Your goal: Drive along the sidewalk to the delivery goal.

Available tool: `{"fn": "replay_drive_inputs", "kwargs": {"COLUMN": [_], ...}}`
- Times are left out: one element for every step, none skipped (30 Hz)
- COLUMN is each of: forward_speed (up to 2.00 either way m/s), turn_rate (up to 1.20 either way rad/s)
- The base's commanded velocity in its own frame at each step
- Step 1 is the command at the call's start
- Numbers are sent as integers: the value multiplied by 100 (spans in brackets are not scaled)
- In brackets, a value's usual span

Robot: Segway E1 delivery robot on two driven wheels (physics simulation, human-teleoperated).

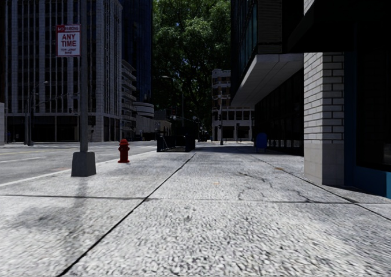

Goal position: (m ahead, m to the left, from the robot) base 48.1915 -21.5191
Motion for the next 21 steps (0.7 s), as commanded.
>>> {"fn": "replay_drive_inputs", "kwargs": {"forward_speed": [200, 200, 200, 200, 200, 200, 200, 200, 200, 200, 200, 200, 200, 200, 200, 200, 200, 200, 200, 200, 200], "turn_rate": [0, 0, -3, -7, -7, -8, -10, -13, -13, -15, -15, -15, -15, -16, -16, -16, -17, -17, -20, -20, -21]}}
